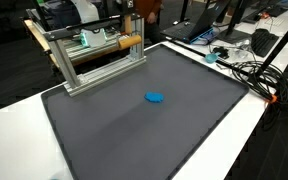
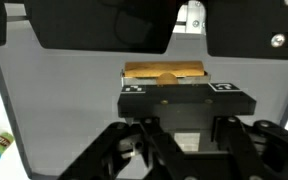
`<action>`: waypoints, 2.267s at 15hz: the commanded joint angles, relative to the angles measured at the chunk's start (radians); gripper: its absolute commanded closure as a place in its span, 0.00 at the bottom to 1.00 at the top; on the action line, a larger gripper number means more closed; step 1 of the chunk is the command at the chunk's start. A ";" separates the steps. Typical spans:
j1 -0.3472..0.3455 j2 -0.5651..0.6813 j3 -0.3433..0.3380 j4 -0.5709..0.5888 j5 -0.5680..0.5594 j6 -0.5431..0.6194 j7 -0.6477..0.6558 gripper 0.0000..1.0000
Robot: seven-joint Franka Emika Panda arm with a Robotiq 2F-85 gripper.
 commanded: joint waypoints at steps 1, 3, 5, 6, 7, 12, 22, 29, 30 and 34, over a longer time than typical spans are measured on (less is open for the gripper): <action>0.005 0.000 -0.005 0.002 -0.002 -0.003 0.002 0.77; 0.009 -0.009 -0.007 -0.011 0.007 -0.004 -0.002 0.77; 0.017 -0.013 -0.010 -0.020 0.023 -0.020 -0.013 0.77; 0.016 -0.018 -0.005 -0.027 0.019 -0.017 -0.001 0.77; 0.018 -0.024 -0.004 -0.037 0.021 -0.014 0.002 0.77; 0.028 -0.042 0.000 -0.088 0.033 0.001 0.010 0.77; 0.042 -0.136 0.016 -0.166 0.047 -0.001 0.042 0.77; 0.040 -0.181 0.013 -0.197 0.053 -0.018 0.062 0.77; 0.040 -0.184 0.012 -0.202 0.054 -0.015 0.062 0.77; 0.039 -0.196 0.013 -0.221 0.051 -0.021 0.063 0.77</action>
